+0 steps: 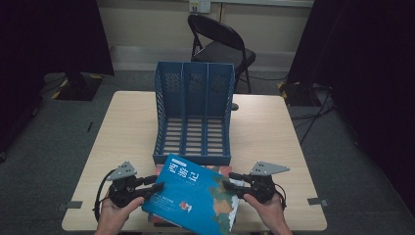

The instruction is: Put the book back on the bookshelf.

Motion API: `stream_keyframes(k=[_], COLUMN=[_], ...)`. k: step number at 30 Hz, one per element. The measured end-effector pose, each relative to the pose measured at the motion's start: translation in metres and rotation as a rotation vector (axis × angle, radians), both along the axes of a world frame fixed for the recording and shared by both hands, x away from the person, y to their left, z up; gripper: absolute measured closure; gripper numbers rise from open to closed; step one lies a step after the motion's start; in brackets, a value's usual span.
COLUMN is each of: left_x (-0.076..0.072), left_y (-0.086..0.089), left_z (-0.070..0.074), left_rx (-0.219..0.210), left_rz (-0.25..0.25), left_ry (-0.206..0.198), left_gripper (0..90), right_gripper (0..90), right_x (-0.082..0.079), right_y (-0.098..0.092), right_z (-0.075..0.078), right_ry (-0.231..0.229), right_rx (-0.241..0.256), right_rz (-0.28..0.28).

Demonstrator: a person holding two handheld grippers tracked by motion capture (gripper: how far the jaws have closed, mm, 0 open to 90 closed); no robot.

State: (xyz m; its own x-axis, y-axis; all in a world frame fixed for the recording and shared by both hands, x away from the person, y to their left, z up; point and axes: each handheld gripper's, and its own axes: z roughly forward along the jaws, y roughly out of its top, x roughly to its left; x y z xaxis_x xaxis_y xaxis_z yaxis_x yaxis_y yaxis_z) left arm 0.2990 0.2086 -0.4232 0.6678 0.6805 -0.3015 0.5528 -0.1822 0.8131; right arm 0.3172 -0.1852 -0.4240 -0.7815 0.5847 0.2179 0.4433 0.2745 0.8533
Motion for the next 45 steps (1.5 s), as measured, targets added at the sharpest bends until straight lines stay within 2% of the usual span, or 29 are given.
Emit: stream_keyframes(k=[4,7,13,17,19,23,24,28,30,32,33,36,40,41,42,44,45], left_x=[0.004,0.008,0.020,0.025,0.028,0.034,0.033,0.032,0.027,0.022,0.022,0.010,-0.001,-0.004,-0.007,-0.009,-0.014], left_y=[-0.004,-0.008,-0.017,-0.023,-0.028,-0.029,-0.028,-0.026,-0.021,-0.016,-0.016,-0.005,0.003,0.010,0.012,0.013,0.016], left_z=[0.001,0.000,0.002,0.002,0.005,0.004,0.002,0.002,0.001,0.001,0.001,0.000,0.000,-0.001,-0.001,0.000,0.000], left_rx=[0.016,0.002,0.019,0.023,0.047,0.034,0.018,0.005,0.000,-0.007,-0.007,-0.007,-0.016,-0.027,-0.026,-0.027,-0.013], left_rz=[-0.011,0.000,-0.048,-0.055,-0.062,-0.088,-0.080,-0.079,-0.081,-0.084,-0.084,-0.089,-0.092,-0.099,-0.098,-0.102,-0.101], left_ry=[0.000,0.008,0.000,-0.004,-0.007,0.002,0.000,0.003,0.006,0.012,0.012,0.014,0.020,0.037,0.035,0.037,0.022], left_gripper=[58.4,59.1,59.9,61.0,61.2,61.4,61.5,61.5,61.4,60.3,59.8,58.5,56.7,56.3,56.3,56.3,56.3], right_gripper=[60.1,61.4,62.4,62.6,62.5,62.1,61.9,54.3,54.7,55.6,55.6,53.6,55.7,56.8,60.9,62.1,63.5], right_x=[-0.005,-0.011,-0.022,-0.029,-0.032,-0.026,-0.023,-0.009,-0.007,-0.006,-0.006,-0.001,0.011,0.014,0.018,0.021,0.025], right_y=[-0.001,-0.006,-0.009,-0.011,-0.012,-0.004,-0.002,0.003,0.006,0.004,0.004,0.000,0.006,0.009,0.011,0.014,0.018], right_z=[0.002,0.001,0.002,0.002,0.003,0.006,0.007,0.011,0.017,0.020,0.020,0.023,0.018,0.016,0.014,0.013,0.012], right_ry=[-0.004,0.008,0.008,0.015,0.017,0.016,0.020,0.059,0.050,0.052,0.052,0.046,0.056,0.060,0.064,0.072,0.082], right_rx=[-0.014,-0.003,-0.014,-0.013,-0.019,-0.039,-0.040,-0.051,-0.071,-0.067,-0.067,-0.060,-0.052,-0.053,-0.052,-0.048,-0.045], right_rz=[-0.003,0.001,-0.004,0.002,0.015,0.054,0.061,0.133,0.159,0.161,0.161,0.139,0.141,0.144,0.148,0.163,0.177])
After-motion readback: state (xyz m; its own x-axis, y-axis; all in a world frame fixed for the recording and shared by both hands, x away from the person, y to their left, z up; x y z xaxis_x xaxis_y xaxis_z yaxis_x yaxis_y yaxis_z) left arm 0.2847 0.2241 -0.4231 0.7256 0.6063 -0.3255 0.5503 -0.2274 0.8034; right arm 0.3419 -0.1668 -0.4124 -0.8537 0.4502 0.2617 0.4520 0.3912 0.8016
